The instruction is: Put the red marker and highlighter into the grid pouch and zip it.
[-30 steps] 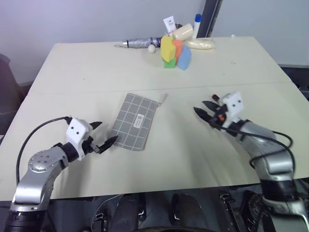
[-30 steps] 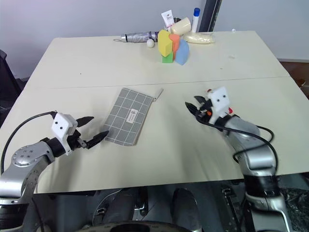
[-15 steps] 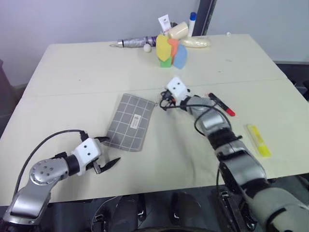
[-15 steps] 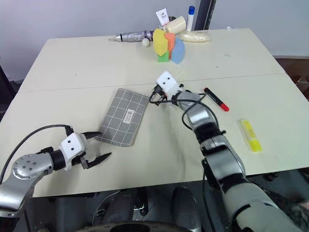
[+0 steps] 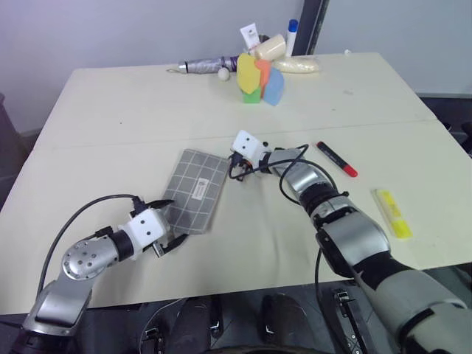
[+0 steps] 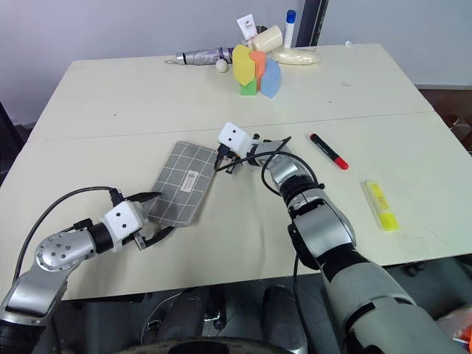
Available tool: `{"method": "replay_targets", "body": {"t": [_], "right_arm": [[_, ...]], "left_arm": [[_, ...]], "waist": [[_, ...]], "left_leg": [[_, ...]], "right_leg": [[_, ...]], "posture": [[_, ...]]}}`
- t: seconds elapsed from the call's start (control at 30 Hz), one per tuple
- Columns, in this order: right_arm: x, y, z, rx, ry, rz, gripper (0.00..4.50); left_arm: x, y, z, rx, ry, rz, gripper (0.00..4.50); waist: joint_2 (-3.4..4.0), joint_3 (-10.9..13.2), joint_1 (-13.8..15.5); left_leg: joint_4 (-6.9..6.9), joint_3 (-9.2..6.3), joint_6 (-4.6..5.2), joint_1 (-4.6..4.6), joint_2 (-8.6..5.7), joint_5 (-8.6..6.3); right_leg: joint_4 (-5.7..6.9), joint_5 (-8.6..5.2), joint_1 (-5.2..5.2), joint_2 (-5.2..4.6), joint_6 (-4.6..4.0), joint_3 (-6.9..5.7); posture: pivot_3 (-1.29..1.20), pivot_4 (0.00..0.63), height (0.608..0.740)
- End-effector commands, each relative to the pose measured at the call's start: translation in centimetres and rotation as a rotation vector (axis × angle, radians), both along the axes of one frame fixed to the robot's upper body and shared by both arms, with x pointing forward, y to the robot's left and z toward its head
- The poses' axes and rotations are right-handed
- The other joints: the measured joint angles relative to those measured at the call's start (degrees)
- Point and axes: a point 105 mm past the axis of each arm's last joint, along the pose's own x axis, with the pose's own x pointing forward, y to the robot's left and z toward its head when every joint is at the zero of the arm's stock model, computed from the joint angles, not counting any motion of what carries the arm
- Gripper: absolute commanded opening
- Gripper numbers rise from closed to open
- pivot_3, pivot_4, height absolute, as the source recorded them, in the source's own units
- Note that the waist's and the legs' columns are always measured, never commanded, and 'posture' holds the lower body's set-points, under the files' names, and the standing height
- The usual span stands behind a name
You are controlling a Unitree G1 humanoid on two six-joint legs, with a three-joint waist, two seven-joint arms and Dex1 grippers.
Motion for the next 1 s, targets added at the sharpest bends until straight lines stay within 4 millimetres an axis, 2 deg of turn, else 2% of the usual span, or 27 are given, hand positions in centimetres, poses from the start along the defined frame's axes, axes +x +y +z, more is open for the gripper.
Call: {"method": "replay_targets", "body": {"t": [0.03,0.17,0.33,0.53,0.63,0.67,0.73,0.87,0.9,1.0], "right_arm": [[-1.7,0.5,-0.2,0.008,0.013,0.135,0.05],[-3.7,-0.2,-0.8,0.016,0.036,0.219,0.05],[-5.4,-0.7,-1.1,0.025,0.046,0.227,0.05],[-5.6,-1.2,-1.0,0.050,0.041,0.157,0.05],[-4.5,-2.2,-0.6,0.066,0.013,0.057,0.00],[-4.0,-2.6,-0.3,0.077,-0.002,0.019,0.00],[-2.9,-3.9,0.8,0.123,-0.027,-0.079,0.00],[-1.8,-6.2,2.9,0.174,-0.102,-0.215,0.00],[-1.5,-7.1,3.7,0.195,-0.129,-0.262,0.00],[-1.4,-10.2,5.7,0.234,-0.204,-0.390,0.00]], "left_arm": [[0.9,1.4,-0.5,0.042,-0.016,0.051,4.50],[1.8,2.2,-0.3,0.065,-0.047,0.055,4.50],[2.6,2.1,0.0,0.059,-0.081,0.033,4.50],[3.2,1.4,1.2,0.000,-0.134,0.005,4.50],[3.0,1.1,1.9,-0.043,-0.149,-0.019,3.71],[3.0,1.1,2.1,-0.063,-0.147,-0.019,3.30],[2.9,0.9,2.5,-0.122,-0.132,-0.012,2.40],[2.8,0.2,2.9,-0.202,-0.107,-0.010,0.29],[2.8,0.0,3.1,-0.229,-0.101,-0.008,0.07],[3.3,-0.9,3.8,-0.319,-0.092,0.020,0.07]], "waist": [[0.00,-0.01,0.05],[0.00,-0.03,0.06],[0.01,-0.05,0.11],[0.01,-0.05,0.15],[0.00,-0.04,0.14],[0.00,-0.04,0.19],[0.00,-0.04,0.29],[-0.01,-0.03,0.34],[-0.01,-0.03,0.30],[0.01,-0.02,0.44]], "left_leg": [[0.00,0.00,0.00,0.01,0.00,0.00],[0.01,0.00,0.00,0.01,0.01,0.00],[0.02,0.02,0.00,0.04,0.03,0.00],[0.04,0.02,-0.01,0.06,0.04,0.01],[0.04,0.02,-0.02,0.05,0.04,0.01],[0.04,0.03,-0.02,0.04,0.04,0.01],[0.05,0.03,-0.02,0.02,0.04,0.01],[0.07,0.03,-0.01,-0.02,0.01,0.01],[0.07,0.03,-0.01,-0.03,0.01,0.01],[0.07,0.04,-0.01,-0.03,0.02,0.01]], "right_leg": [[0.00,0.00,0.00,0.00,0.00,0.00],[0.06,0.00,0.00,-0.01,0.00,0.00],[0.08,0.00,0.00,-0.03,0.00,0.00],[0.14,0.01,-0.02,-0.04,-0.01,0.00],[0.14,0.01,-0.03,-0.04,-0.02,0.00],[0.14,0.01,-0.04,-0.04,-0.01,0.00],[0.15,0.01,-0.04,-0.06,-0.02,0.00],[0.14,0.01,-0.07,-0.08,-0.01,0.00],[0.14,0.01,-0.07,-0.08,-0.01,0.00],[0.14,0.01,-0.07,-0.07,-0.01,0.00]], "posture": [[0.00,0.150,0.740],[0.00,0.150,0.740],[0.00,0.150,0.740],[0.00,0.150,0.740],[0.00,0.150,0.740],[0.00,0.150,0.740],[0.00,0.150,0.740],[0.00,0.150,0.740],[0.00,0.150,0.740],[0.00,0.150,0.740]]}}
